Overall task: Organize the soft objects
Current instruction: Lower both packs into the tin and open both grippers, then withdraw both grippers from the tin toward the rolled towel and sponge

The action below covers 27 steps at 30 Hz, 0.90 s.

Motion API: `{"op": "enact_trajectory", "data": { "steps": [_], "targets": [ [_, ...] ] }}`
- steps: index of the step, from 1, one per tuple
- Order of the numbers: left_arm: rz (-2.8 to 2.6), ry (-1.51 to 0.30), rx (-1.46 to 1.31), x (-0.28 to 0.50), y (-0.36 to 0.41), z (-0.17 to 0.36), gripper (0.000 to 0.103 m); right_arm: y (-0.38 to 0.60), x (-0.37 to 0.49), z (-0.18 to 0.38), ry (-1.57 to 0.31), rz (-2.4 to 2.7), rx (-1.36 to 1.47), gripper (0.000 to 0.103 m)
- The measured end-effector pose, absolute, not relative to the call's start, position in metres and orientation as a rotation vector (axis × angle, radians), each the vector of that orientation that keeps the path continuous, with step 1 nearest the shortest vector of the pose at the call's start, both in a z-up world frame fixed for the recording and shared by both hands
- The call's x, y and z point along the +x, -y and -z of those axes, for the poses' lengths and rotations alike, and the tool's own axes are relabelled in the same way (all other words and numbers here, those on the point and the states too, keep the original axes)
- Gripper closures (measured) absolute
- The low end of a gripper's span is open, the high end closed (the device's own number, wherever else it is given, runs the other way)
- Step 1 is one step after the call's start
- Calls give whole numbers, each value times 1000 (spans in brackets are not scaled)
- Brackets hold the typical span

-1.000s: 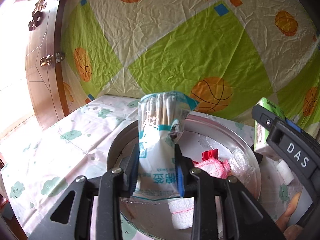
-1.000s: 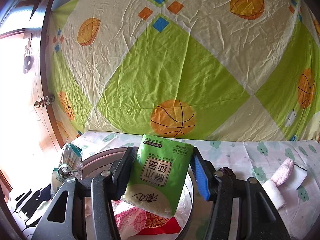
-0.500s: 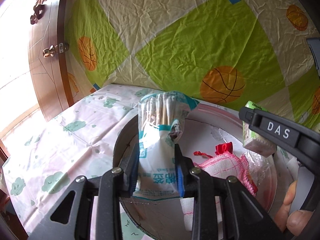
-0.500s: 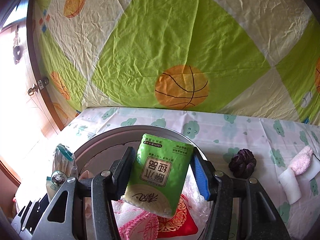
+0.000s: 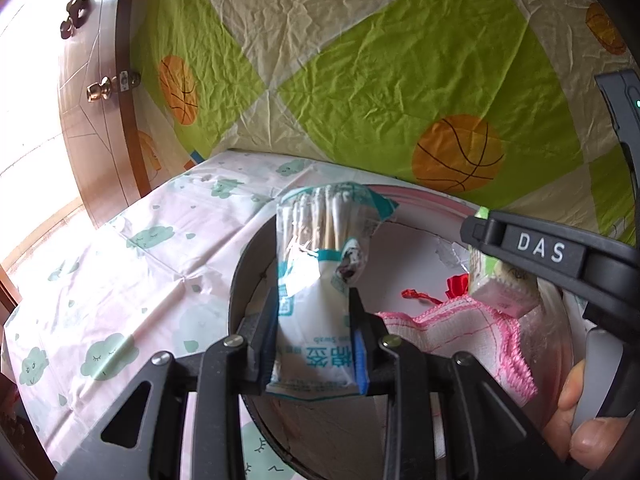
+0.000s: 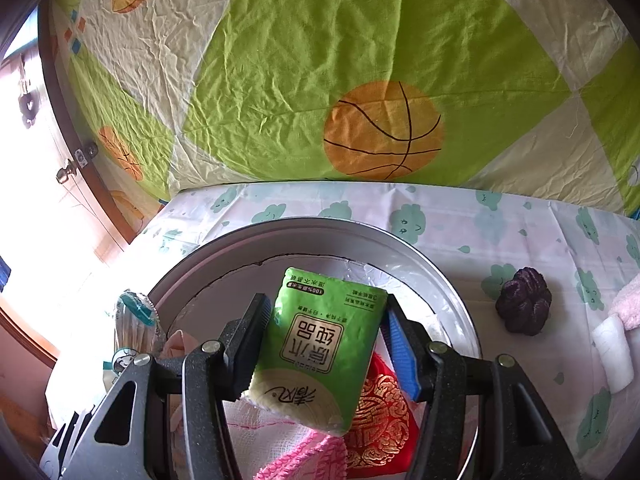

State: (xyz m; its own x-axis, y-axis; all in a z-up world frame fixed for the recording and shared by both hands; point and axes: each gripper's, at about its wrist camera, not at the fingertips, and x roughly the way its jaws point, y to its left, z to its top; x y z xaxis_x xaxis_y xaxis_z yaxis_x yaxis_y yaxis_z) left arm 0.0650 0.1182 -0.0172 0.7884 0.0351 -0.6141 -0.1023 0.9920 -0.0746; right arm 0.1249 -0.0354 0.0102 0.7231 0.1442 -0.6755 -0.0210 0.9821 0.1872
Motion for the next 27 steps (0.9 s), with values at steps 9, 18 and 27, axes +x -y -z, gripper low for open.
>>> {"op": "enact_trajectory", "data": {
  "steps": [9, 18, 27],
  "targets": [
    [-88, -674, -113, 66, -117, 23, 54, 44, 114, -15, -712, -203, 268, 27],
    [-139, -488, -74, 37, -100, 0, 0, 68, 39, -46, -327, -123, 228, 18],
    [-74, -501, -165, 31, -86, 4, 0, 105, -18, -44, -84, 153, 115, 7]
  ]
}}
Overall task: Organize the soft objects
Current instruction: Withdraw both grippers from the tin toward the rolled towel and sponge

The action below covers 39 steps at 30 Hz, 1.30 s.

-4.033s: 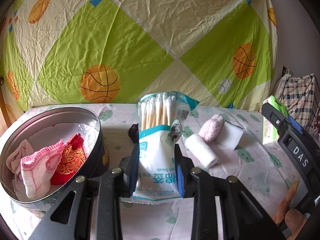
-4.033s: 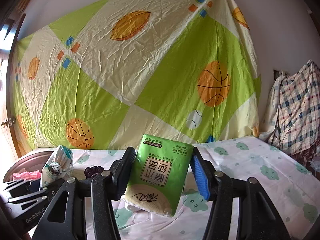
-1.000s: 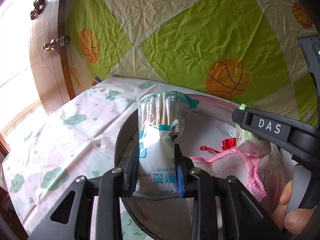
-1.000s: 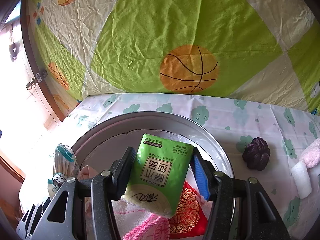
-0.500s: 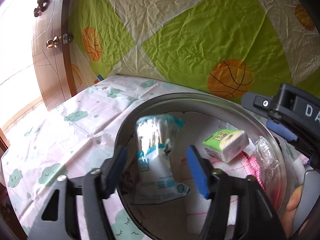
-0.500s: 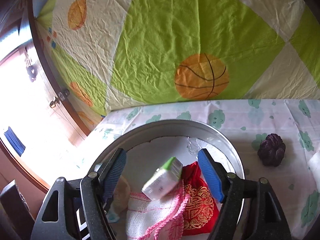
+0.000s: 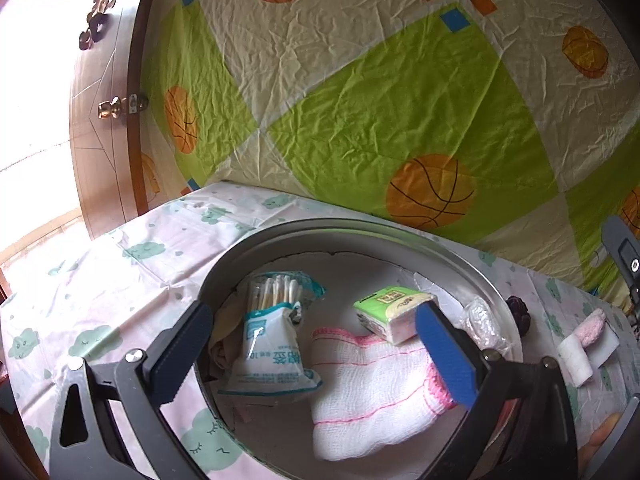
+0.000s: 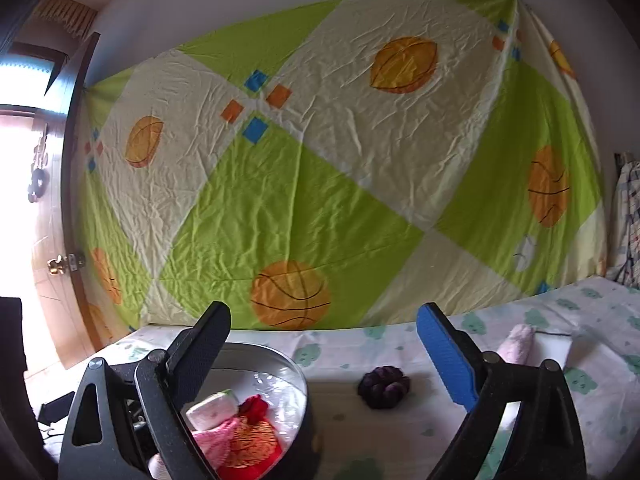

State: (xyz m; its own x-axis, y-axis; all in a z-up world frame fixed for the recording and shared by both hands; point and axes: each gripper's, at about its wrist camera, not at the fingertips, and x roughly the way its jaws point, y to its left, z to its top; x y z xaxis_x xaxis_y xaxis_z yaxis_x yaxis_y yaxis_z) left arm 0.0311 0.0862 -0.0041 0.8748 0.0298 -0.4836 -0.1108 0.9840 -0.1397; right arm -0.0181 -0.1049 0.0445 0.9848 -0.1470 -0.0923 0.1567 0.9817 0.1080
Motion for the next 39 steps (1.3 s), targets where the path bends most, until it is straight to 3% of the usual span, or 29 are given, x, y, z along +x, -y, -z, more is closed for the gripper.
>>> {"op": "enact_trajectory", "data": {
  "steps": [17, 39],
  "targets": [
    [-104, -416, -43, 15, -31, 11, 1, 163, -17, -17, -208, 241, 79, 7],
    [-21, -390, 53, -1, 37, 7, 1, 231, -46, -20, -195, 347, 38, 7]
  ]
}}
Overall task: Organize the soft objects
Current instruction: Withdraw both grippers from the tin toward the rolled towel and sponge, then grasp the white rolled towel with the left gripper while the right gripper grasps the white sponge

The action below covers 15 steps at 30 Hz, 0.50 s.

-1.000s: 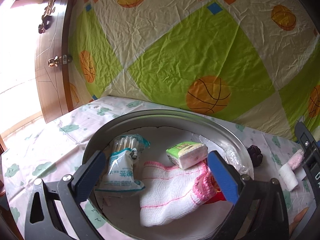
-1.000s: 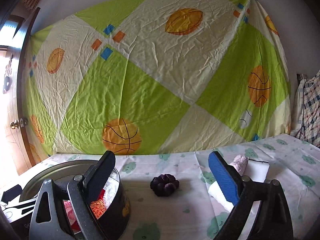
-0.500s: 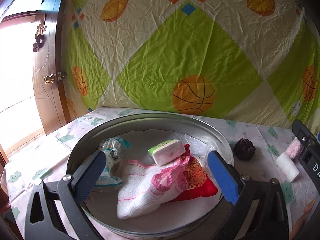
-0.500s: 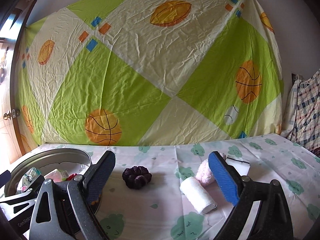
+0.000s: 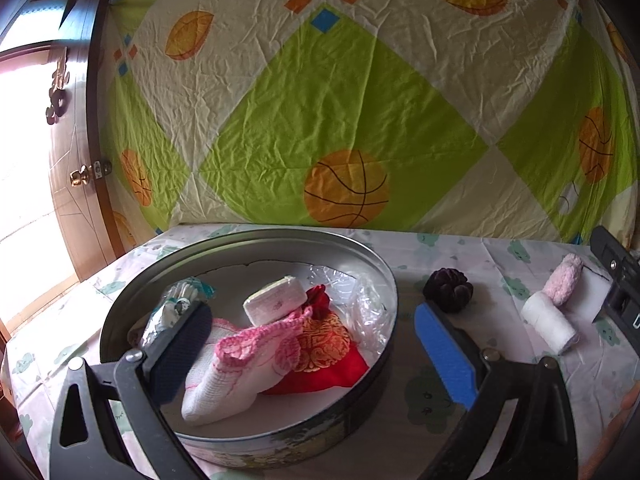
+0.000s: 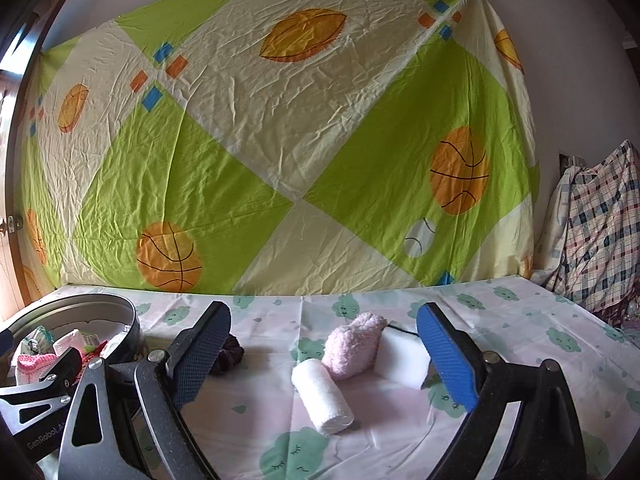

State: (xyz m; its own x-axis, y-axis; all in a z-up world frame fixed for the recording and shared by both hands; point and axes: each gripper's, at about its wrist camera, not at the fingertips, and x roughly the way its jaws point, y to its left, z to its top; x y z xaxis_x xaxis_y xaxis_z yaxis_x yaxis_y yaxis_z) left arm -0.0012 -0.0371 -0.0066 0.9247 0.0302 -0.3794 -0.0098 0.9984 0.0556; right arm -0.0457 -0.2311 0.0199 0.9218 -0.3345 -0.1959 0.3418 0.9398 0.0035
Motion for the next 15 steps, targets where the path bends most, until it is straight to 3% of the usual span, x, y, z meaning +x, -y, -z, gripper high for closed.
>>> {"op": "enact_trajectory", "data": {
  "steps": [15],
  "targets": [
    [72, -388, 164, -10, 104, 6, 0, 302, -67, -22, -199, 465, 31, 7]
  ]
}}
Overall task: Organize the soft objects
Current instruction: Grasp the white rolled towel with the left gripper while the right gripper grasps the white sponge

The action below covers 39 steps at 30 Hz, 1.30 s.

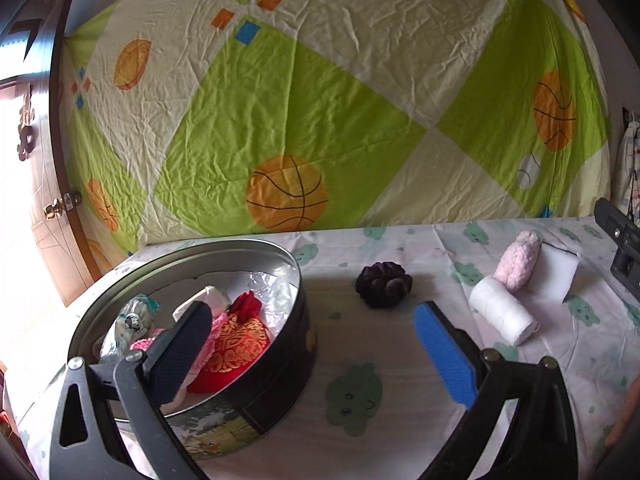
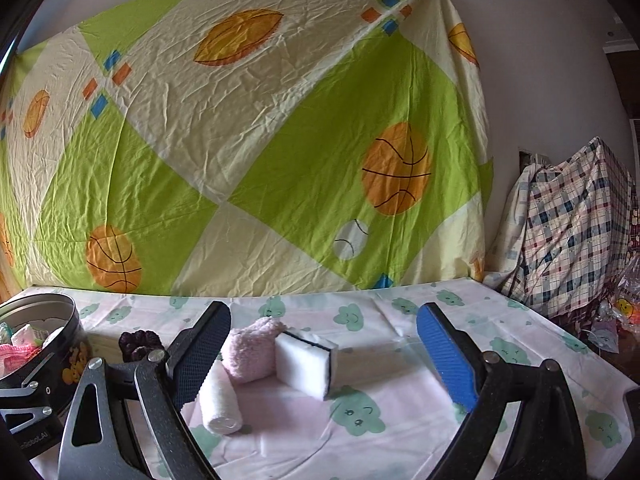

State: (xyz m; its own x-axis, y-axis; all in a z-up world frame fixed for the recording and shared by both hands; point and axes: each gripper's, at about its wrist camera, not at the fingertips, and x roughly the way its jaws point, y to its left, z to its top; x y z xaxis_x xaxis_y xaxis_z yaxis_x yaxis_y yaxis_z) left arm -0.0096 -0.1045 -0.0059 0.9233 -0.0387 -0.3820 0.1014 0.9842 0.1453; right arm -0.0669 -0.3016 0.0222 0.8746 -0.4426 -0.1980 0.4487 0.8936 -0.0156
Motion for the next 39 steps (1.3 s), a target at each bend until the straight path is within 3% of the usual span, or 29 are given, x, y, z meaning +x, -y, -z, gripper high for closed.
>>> {"op": "enact_trajectory", "data": {
  "steps": [22, 32, 35, 37, 39],
  "targets": [
    [245, -604, 260, 22, 222, 29, 3, 369, -75, -23, -234, 541, 16, 7],
    [308, -905, 137, 69, 246, 62, 28, 372, -77, -29, -223, 529, 33, 7],
    [308, -906, 91, 72, 243, 61, 35, 375, -78, -30, -222, 532, 48, 7],
    [308, -902, 87, 71, 243, 60, 48, 377, -79, -30, -226, 533, 62, 7],
    [329, -895, 61, 70, 239, 59, 69, 380, -78, -30, -236, 533, 72, 7]
  ]
}}
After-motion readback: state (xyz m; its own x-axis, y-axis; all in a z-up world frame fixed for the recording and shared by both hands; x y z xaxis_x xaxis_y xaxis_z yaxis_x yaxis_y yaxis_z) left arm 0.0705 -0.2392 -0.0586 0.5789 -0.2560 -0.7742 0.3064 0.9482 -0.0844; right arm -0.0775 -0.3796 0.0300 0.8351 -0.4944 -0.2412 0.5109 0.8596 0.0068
